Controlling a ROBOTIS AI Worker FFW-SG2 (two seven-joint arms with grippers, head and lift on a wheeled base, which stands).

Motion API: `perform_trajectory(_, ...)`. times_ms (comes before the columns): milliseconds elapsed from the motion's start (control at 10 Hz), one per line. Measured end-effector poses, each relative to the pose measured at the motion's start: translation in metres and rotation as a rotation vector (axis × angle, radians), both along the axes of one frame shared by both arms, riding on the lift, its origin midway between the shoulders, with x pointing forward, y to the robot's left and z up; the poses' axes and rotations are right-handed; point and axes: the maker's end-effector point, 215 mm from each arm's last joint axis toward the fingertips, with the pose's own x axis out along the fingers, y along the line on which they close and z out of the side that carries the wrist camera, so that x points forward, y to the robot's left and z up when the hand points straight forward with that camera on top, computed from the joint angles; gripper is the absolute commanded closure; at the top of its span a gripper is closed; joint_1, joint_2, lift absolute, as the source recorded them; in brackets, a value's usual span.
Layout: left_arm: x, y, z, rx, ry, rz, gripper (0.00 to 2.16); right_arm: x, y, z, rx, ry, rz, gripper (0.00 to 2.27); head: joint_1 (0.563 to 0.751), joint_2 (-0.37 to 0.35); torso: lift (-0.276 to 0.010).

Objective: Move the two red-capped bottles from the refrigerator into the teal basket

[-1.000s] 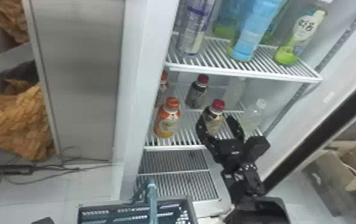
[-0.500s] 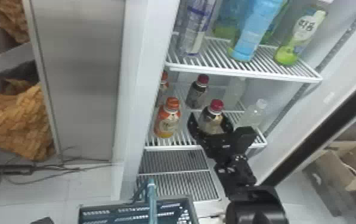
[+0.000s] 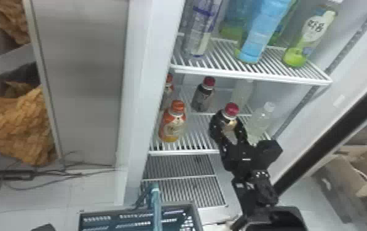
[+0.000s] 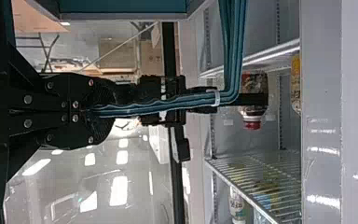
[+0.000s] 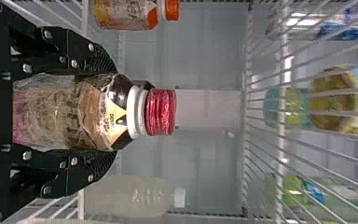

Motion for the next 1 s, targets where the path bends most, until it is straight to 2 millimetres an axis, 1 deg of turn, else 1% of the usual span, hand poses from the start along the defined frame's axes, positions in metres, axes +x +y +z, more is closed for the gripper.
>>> perform_trajectory(200,0.000,-0.001,0.001,-0.002,-0.001,-0.002,1.15,-0.015,0.004,0.014,0.025,-0.006,0.010,0.73,0.695,-0.350,-0.228)
perform_trajectory(400,0.001,-0.001,0.001,-0.002,-0.001,0.001,1.15,-0.032,0.017,0.027,0.048,0.011,0.037,0.72,0.695,-0.350,-0.228)
perform_trajectory(500,0.001,-0.001,0.001,-0.002,-0.001,0.002,1.15,-0.044,0.028,0.032,0.073,0.026,0.058,0.72,0.695,-0.350,-0.228)
perform_trajectory(800,0.001,-0.001,0.001,-0.003,-0.001,0.002,1.15,-0.078,0.071,0.048,0.187,0.060,0.141,0.72,0.695,-0.350,-0.228)
perform_trajectory(1000,0.001,-0.001,0.001,-0.002,-0.002,0.003,1.15,-0.096,0.088,0.054,0.222,0.091,0.176,0.72,0.695,-0.350,-0.228)
